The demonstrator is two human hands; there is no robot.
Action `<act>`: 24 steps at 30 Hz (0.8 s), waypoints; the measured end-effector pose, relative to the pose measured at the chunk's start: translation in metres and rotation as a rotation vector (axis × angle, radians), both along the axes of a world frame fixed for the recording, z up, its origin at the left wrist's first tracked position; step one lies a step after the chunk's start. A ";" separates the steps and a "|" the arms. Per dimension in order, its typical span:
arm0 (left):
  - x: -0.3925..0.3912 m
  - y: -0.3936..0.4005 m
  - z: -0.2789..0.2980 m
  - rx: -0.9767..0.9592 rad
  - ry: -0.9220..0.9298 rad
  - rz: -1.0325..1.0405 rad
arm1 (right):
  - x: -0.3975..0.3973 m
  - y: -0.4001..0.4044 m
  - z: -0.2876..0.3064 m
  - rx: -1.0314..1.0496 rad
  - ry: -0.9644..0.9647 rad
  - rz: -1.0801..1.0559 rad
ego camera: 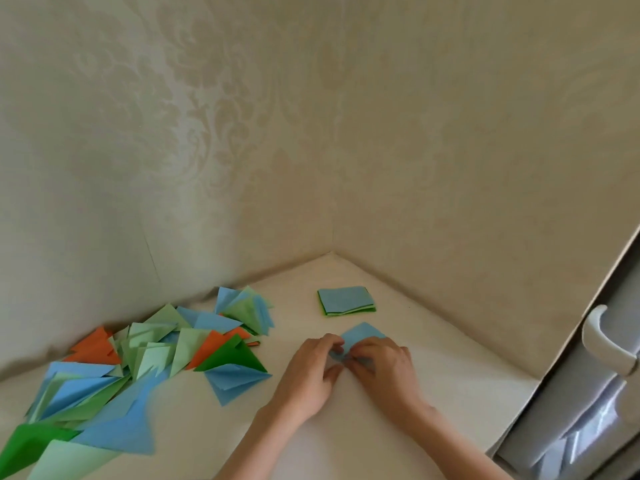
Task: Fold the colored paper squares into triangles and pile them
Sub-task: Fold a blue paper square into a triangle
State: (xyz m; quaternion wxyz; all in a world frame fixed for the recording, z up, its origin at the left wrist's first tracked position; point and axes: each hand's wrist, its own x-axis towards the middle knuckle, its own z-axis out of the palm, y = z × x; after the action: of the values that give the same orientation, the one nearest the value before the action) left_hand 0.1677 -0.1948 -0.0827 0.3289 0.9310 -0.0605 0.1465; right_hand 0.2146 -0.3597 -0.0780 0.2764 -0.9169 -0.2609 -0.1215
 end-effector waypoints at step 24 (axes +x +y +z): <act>0.022 -0.015 -0.007 -0.075 -0.095 0.198 | 0.017 -0.001 0.008 0.328 0.372 -0.085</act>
State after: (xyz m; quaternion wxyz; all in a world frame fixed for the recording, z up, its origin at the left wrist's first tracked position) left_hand 0.1902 -0.2103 -0.0899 0.3444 0.9113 0.0218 0.2245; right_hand 0.2313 -0.3609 -0.0701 0.4593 -0.8766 -0.1438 -0.0030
